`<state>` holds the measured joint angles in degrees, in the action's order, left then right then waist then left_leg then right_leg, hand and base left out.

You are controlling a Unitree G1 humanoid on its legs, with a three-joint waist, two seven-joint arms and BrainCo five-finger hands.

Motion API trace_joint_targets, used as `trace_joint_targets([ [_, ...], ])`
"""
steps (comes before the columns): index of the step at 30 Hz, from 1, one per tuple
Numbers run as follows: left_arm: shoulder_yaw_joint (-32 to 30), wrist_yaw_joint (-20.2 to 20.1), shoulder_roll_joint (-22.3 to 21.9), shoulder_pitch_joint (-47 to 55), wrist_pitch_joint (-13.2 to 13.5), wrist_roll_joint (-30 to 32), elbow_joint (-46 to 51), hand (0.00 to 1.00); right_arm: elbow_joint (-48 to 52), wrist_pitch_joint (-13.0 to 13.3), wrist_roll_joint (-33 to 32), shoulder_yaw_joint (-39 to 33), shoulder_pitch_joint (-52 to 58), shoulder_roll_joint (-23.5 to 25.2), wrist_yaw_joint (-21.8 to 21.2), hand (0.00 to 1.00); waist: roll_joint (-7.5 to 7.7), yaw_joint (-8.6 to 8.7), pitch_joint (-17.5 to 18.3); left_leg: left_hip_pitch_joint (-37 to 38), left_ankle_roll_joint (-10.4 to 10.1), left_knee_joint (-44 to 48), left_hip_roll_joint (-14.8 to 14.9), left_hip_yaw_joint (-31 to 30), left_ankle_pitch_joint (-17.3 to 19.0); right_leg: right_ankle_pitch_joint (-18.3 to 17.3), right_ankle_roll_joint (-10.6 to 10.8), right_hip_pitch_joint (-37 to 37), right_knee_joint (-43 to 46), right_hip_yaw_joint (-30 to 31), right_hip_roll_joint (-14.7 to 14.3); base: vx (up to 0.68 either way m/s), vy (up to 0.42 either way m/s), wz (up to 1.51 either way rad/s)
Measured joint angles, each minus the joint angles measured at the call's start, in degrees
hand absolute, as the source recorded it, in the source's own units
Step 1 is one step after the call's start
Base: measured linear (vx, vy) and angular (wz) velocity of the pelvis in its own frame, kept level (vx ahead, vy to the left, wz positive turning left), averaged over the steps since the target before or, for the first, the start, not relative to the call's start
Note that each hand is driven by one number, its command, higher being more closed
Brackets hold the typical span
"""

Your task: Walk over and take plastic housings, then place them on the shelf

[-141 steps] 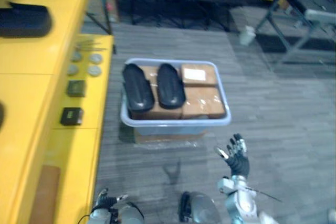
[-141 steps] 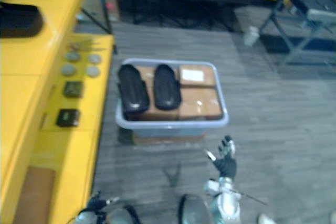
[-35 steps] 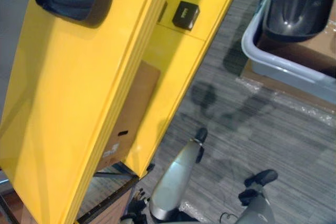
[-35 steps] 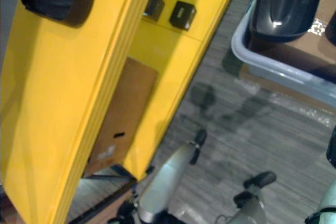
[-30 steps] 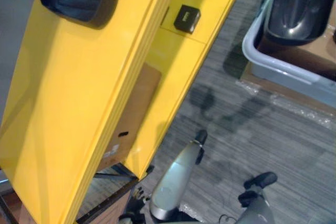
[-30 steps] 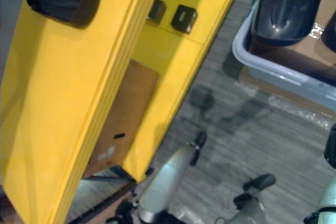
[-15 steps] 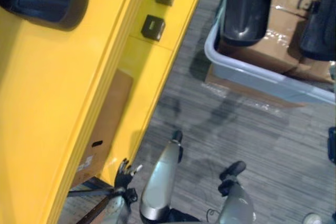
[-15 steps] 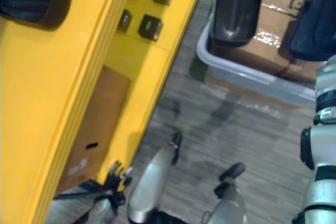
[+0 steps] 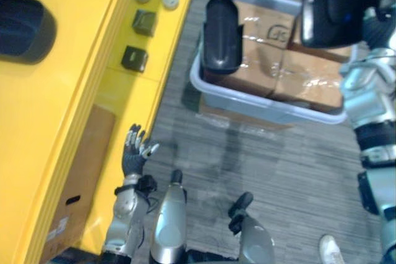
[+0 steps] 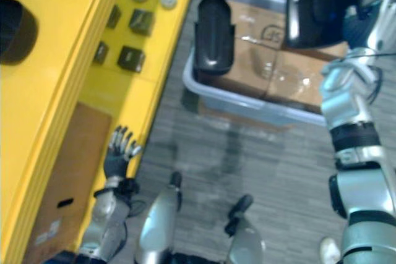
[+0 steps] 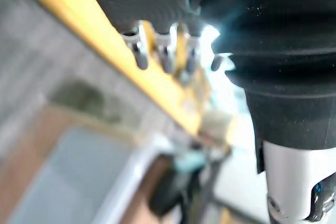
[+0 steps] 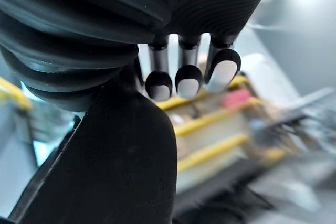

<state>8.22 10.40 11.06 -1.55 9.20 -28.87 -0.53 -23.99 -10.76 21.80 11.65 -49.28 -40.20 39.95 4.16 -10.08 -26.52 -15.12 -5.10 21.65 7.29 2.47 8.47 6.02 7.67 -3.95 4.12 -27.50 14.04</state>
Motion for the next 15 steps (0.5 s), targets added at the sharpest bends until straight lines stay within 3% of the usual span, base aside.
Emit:
trace_joint_targets([
  [1,1.16,-0.21,0.21,-1.89,-1.63,-0.20,-0.11,0.00,3.19,1.20,1.28,-0.24,2.15,1.03,-0.02,1.00,1.29,0.48,1.03,0.33,-0.12,-0.30,0.16,0.69,0.05,0.24,-0.05,0.01,-0.75,0.76,-0.31,0.00,0.007,-0.28],
  [4,4.97,-1.34,0.40,-6.74,-6.59,-4.91,-2.32,0.00,9.69,4.75,4.59,-0.34,7.47,4.32,-0.21,1.00,3.30,2.20,4.29,1.20,-0.44,-1.24,0.69,1.98,0.00,1.39,-0.56,0.27,-2.39,1.52,-1.12,0.01,0.006,-0.24],
  [7,6.93,-1.69,-0.90,-11.94,-9.41,-9.74,-7.94,0.00,14.45,8.83,8.38,-0.30,12.35,8.36,-1.45,1.00,3.89,3.77,6.86,4.27,-0.62,-2.38,0.98,3.52,0.09,1.64,-0.46,2.33,-3.72,2.68,-1.58,0.04,0.004,-0.24],
  [11,8.07,-1.69,-2.58,-15.18,-10.43,-15.30,-11.53,0.00,18.25,13.31,10.88,-0.19,17.37,11.59,-3.70,1.00,3.61,5.60,12.37,5.36,-1.22,-4.15,1.48,4.73,-0.02,1.66,-0.48,2.24,-4.89,4.04,-2.29,0.01,-0.014,-0.18],
  [15,9.49,-2.19,-4.28,-17.75,-7.33,-16.29,-11.95,0.00,18.65,14.63,11.91,0.18,18.88,14.79,-5.21,1.00,3.12,6.32,14.32,8.23,-1.99,-5.78,2.15,5.75,-0.52,1.86,-0.77,4.08,-6.11,4.86,-3.24,-0.01,-0.031,-0.12],
])
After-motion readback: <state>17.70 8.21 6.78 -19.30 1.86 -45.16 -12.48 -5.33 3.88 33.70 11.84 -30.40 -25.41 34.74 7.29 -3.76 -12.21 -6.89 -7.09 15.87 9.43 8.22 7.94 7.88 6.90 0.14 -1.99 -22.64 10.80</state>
